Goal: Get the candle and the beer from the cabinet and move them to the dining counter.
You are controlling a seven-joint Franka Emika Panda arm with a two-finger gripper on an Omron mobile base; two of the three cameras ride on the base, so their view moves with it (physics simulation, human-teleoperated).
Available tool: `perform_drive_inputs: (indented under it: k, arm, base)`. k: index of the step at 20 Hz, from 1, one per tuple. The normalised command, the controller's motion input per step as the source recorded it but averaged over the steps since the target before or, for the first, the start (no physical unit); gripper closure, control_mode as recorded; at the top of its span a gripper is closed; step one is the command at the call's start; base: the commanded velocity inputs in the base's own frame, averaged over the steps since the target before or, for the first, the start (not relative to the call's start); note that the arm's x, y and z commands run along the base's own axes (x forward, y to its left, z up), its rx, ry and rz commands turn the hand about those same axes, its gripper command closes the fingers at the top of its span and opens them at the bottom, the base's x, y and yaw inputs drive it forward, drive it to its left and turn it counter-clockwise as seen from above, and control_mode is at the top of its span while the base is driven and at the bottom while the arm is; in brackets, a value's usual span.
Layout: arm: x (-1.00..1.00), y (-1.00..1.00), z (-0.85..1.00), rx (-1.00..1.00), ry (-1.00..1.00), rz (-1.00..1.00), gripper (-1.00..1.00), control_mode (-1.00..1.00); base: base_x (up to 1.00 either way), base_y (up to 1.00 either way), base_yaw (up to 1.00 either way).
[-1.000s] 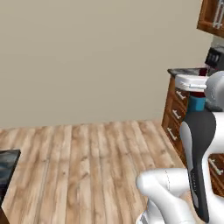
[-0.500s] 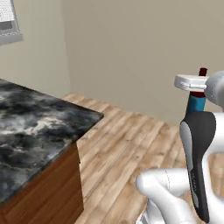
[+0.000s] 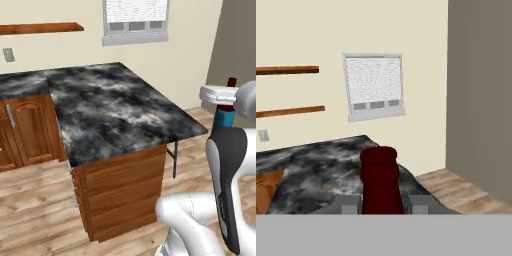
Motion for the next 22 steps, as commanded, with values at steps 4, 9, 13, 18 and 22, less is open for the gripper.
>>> perform_drive_inputs:
  k: [4,9,13,18,22]
  arm:
    - [0.00,0.00,0.00,0.00,0.00,0.00,1.00,1.00]
    - [0.00,0.00,0.00,0.00,0.00,0.00,1.00,1.00]
    - [0.00,0.00,0.00,0.00,0.00,0.00,1.00,1.00]
    - [0.00,0.00,0.00,0.00,0.00,0.00,1.00,1.00]
    - [0.00,0.00,0.00,0.00,0.00,0.00,1.00,1.00]
  base:
    - [0.02,0.12,0.92]
    - [0.09,0.18,0.87]
    - [0.11,0.03,0.60]
    - [-0.04,-0.58,0.03]
    - [-0.21,-1.00,-0.10]
